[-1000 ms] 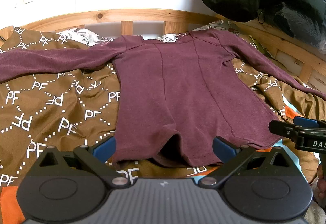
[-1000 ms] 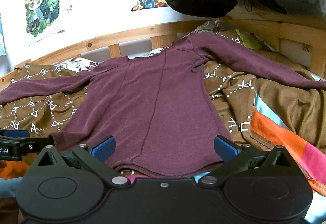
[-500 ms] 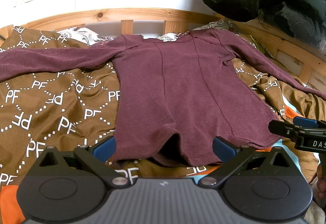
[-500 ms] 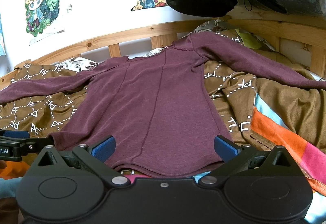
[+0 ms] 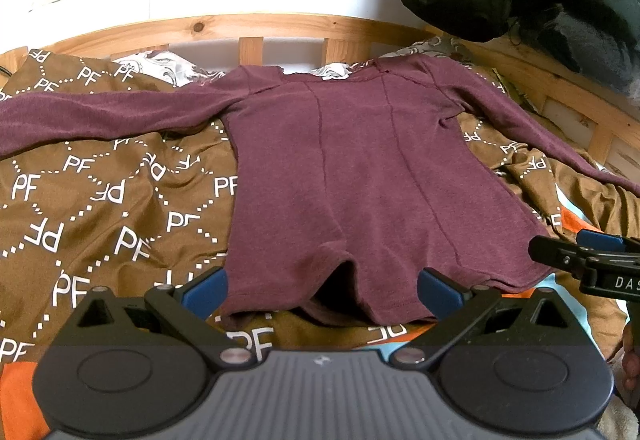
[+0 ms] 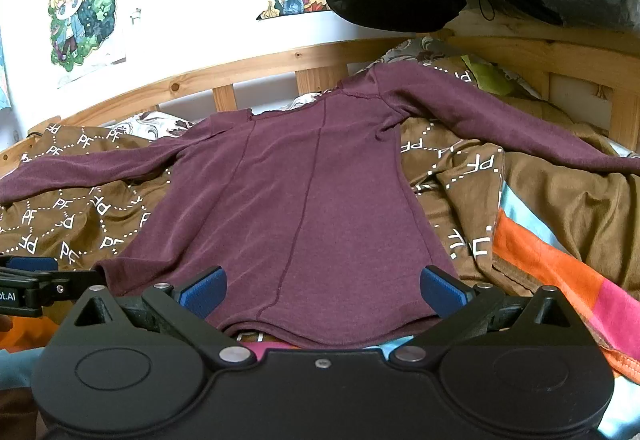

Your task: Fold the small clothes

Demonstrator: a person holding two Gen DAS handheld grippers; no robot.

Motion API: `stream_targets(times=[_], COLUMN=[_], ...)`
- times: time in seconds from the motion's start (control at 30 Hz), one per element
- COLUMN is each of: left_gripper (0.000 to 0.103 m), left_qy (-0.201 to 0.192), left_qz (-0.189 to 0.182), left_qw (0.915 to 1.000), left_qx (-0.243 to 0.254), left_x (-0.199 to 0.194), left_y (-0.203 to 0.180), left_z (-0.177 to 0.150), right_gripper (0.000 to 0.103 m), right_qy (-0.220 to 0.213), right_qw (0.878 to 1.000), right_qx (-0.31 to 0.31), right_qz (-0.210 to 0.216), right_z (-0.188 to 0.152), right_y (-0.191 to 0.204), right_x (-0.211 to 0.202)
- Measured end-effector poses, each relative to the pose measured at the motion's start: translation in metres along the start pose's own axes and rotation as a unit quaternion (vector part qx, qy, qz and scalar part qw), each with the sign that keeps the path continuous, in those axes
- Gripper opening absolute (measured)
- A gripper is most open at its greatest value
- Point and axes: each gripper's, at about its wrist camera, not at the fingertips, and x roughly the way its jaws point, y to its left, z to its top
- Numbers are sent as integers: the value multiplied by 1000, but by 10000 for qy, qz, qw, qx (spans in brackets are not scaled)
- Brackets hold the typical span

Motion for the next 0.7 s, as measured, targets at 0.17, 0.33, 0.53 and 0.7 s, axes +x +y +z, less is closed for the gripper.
stream_targets(times=[0.17, 0.33, 0.53, 0.7], left_gripper=[102, 102, 102, 102], left_qy=[-8, 14, 17, 163], left_qz=[65, 121, 317, 366], left_qw=[10000, 9999, 9987, 9970], left_qx=[-5, 57, 389, 669], left_x=[-2, -2, 0, 6], left_y=[-1, -4, -10, -17], left_z=[0, 3, 15, 35], right_gripper=[103, 103, 103, 103], right_qy=[21, 68, 173, 282], right_qw=[10000, 10000, 9996, 9986], right_qx=[20, 57, 209, 414], right_qz=[-6, -6, -56, -146], right_z=[-1, 1, 5, 17], right_y=[0, -2, -6, -19], right_x=[0, 2, 4, 7])
